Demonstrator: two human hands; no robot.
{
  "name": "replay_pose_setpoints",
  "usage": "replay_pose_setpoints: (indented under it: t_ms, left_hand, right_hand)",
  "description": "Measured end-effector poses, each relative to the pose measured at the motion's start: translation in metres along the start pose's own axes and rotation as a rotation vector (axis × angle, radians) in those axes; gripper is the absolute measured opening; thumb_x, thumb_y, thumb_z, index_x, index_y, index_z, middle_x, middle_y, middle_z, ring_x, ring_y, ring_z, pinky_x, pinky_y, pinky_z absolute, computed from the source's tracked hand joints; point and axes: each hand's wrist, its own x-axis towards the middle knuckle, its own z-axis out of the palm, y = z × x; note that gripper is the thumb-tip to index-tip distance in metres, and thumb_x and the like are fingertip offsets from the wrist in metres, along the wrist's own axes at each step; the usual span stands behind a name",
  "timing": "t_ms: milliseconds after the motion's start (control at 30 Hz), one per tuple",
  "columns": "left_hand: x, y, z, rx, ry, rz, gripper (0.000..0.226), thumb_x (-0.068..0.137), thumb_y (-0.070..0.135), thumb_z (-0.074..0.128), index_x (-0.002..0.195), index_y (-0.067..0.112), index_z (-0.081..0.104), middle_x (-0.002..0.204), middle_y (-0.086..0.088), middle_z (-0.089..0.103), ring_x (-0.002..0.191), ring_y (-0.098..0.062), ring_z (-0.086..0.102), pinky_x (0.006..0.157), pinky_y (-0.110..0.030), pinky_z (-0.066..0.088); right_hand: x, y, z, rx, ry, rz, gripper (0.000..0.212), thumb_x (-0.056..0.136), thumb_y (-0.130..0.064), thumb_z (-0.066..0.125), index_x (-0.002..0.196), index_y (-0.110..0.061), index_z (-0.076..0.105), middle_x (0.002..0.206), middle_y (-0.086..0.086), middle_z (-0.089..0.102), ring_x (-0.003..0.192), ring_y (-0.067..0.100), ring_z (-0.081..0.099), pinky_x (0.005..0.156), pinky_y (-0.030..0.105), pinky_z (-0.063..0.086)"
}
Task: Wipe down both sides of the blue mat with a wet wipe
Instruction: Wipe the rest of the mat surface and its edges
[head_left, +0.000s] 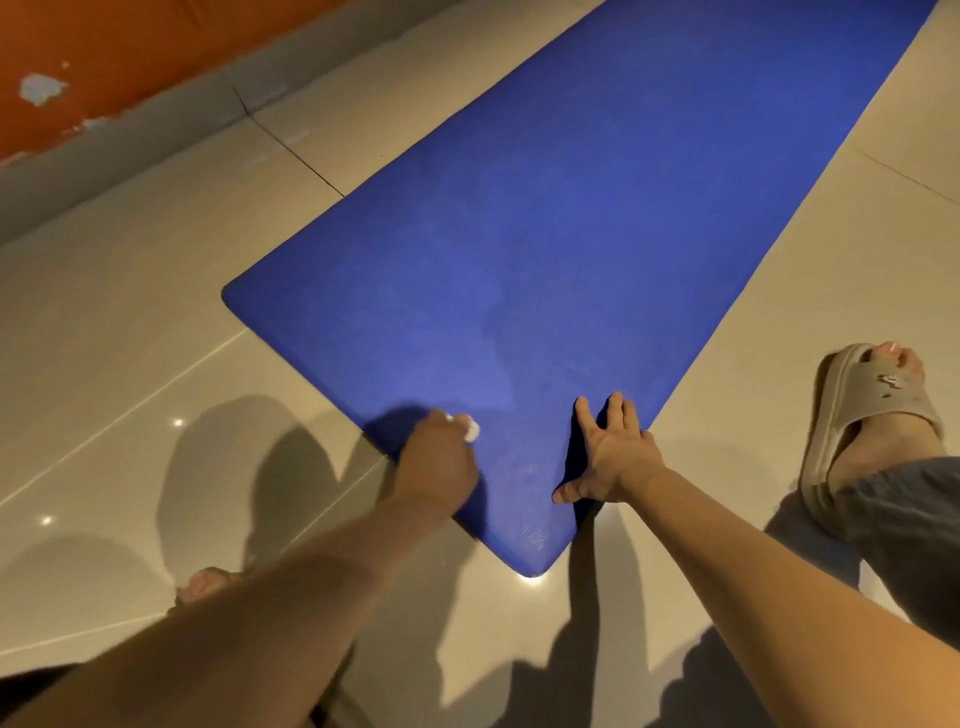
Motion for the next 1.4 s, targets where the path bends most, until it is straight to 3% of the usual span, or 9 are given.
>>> replay_pose_setpoints:
  t_ms: [233,300,500,667,800,967,1100,1233,1400]
  left_hand:
    - [-0.016,0.031,0.010,0.190,-0.261,0.457,0.028,0.089,0.003,0.051,0.106,0.020,0.065,0.102,-0.004,0.059,0.094,-0.024,0.058,0.071,-0.031,0.043]
    - [-0.003,0.007,-0.003,0.244,-0.225,0.400,0.023,0.088,0.006,0.052,0.104,0.017,0.066,0.105,-0.008,0.056,0.102,-0.030,0.058,0.079,-0.035,0.042]
    - [0.018,-0.049,-0.029,0.105,0.090,-0.198,0.012,0.095,0.010,0.054,0.100,0.009,0.064,0.104,-0.013,0.055,0.093,-0.036,0.059,0.084,-0.038,0.048]
    - [-0.026,0.005,0.013,0.026,0.085,-0.126,0.015,0.085,-0.001,0.057,0.081,0.010,0.066,0.089,-0.011,0.058,0.078,-0.036,0.060,0.068,-0.040,0.049]
    - [-0.055,0.054,0.038,0.008,-0.079,0.063,0.016,0.099,0.012,0.051,0.099,0.015,0.067,0.105,-0.004,0.062,0.096,-0.023,0.059,0.085,-0.035,0.047]
    - [-0.057,0.038,0.032,0.236,-0.216,0.455,0.024,0.094,0.007,0.055,0.115,0.012,0.067,0.109,-0.011,0.059,0.101,-0.032,0.056,0.083,-0.040,0.048]
    - [-0.018,-0.023,0.003,0.177,0.154,0.025,0.013,0.093,0.021,0.063,0.089,0.009,0.065,0.092,-0.009,0.053,0.081,-0.030,0.056,0.069,-0.035,0.041]
    - [-0.019,-0.015,0.004,0.036,0.185,-0.239,0.016,0.093,0.004,0.056,0.094,0.008,0.072,0.099,-0.015,0.059,0.089,-0.038,0.059,0.078,-0.038,0.046]
    - [-0.068,0.062,0.048,-0.011,0.007,0.037,0.022,0.095,0.008,0.052,0.100,0.018,0.071,0.103,-0.007,0.064,0.093,-0.028,0.062,0.083,-0.041,0.053]
  right_hand:
    - [-0.003,0.012,-0.001,-0.017,-0.040,-0.072,0.139,0.069,-0.069,0.078,0.157,-0.029,-0.023,0.163,0.019,-0.026,0.151,0.040,-0.020,0.123,0.050,0.013]
    - [-0.003,0.012,-0.001,-0.019,-0.031,-0.082,0.137,0.071,-0.069,0.077,0.157,-0.028,-0.023,0.163,0.020,-0.026,0.151,0.041,-0.020,0.123,0.051,0.012]
    - [-0.002,0.013,0.002,-0.046,-0.027,-0.095,0.137,0.072,-0.073,0.074,0.156,-0.027,-0.024,0.162,0.021,-0.027,0.150,0.042,-0.021,0.123,0.051,0.011]
    - [0.001,0.013,0.005,-0.065,-0.025,-0.098,0.138,0.071,-0.075,0.072,0.156,-0.026,-0.025,0.161,0.023,-0.027,0.149,0.044,-0.021,0.123,0.054,0.010]
    - [0.000,0.017,0.004,-0.099,-0.029,-0.117,0.141,0.069,-0.079,0.071,0.155,-0.027,-0.027,0.161,0.024,-0.027,0.150,0.044,-0.020,0.123,0.054,0.010]
    - [-0.001,0.024,-0.001,-0.130,-0.042,-0.144,0.150,0.061,-0.077,0.079,0.154,-0.030,-0.028,0.162,0.022,-0.025,0.151,0.043,-0.019,0.122,0.054,0.010]
    - [0.000,0.023,0.003,-0.133,-0.025,-0.147,0.148,0.063,-0.076,0.078,0.154,-0.029,-0.028,0.162,0.022,-0.025,0.150,0.043,-0.020,0.122,0.054,0.010]
    - [0.001,0.023,0.005,-0.147,-0.008,-0.146,0.147,0.063,-0.077,0.076,0.154,-0.028,-0.028,0.162,0.022,-0.024,0.150,0.044,-0.019,0.122,0.054,0.011]
    - [-0.001,0.023,0.003,-0.143,-0.017,-0.149,0.147,0.062,-0.077,0.077,0.154,-0.030,-0.028,0.162,0.021,-0.025,0.151,0.043,-0.018,0.122,0.053,0.010]
